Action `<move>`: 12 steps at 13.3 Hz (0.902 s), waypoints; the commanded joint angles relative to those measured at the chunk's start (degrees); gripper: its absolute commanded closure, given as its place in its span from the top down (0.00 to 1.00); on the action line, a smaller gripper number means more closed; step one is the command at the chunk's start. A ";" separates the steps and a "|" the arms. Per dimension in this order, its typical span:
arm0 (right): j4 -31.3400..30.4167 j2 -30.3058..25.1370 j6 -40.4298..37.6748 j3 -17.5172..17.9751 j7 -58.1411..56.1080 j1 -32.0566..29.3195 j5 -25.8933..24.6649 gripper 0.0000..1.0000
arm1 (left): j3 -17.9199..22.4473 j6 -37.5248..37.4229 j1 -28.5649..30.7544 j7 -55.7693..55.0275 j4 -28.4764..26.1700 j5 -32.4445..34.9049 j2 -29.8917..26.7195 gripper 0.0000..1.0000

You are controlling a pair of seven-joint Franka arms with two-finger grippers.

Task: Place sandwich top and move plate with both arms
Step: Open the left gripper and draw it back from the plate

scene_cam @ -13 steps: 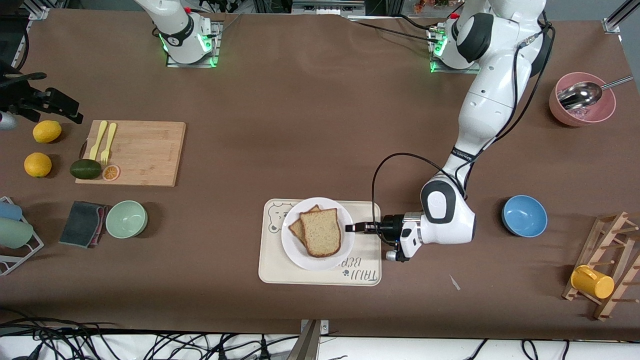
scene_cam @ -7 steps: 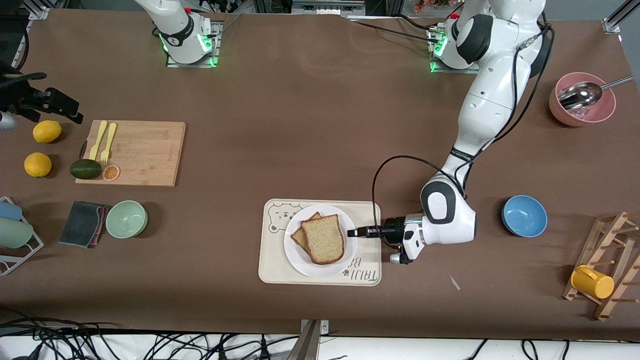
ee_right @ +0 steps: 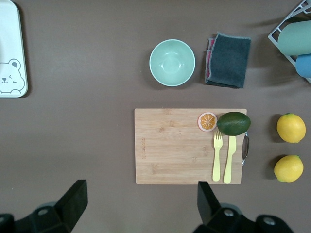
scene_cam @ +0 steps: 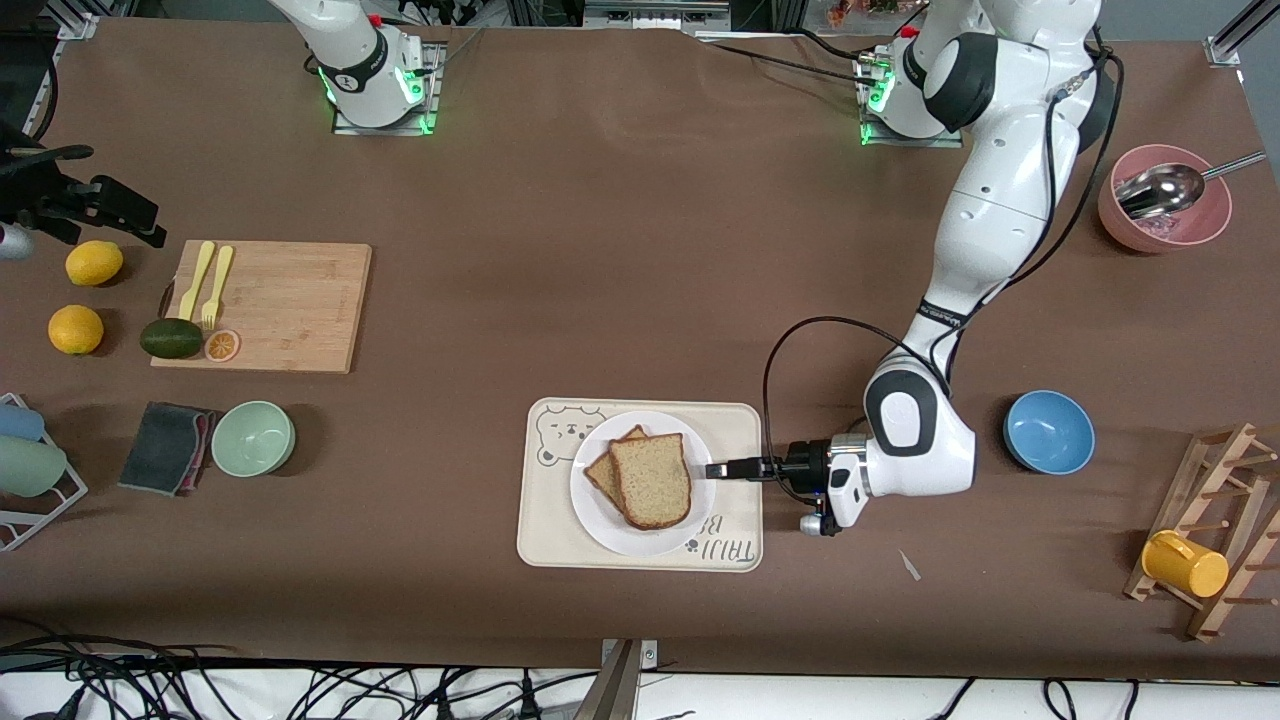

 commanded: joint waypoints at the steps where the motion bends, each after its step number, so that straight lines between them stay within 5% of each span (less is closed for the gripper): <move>1: 0.46 0.06 -0.67 0.03 0.34 -0.24 0.99 1.00 | 0.18 -3.19 0.57 -0.28 -0.37 -1.19 -2.61 1.00; 4: 0.55 0.06 -0.67 -0.05 0.25 -0.24 0.91 1.00 | 0.97 -4.70 2.14 -1.67 -6.84 4.49 -10.06 1.00; 6: 0.55 0.06 -0.67 -0.05 0.34 -0.24 0.90 1.00 | 1.06 -5.66 3.73 -8.67 -10.38 17.46 -17.53 1.00; 12: 0.55 0.06 -0.67 0.03 0.34 -0.24 0.90 1.00 | 1.24 -28.92 11.02 -21.72 -10.39 47.46 -31.53 1.00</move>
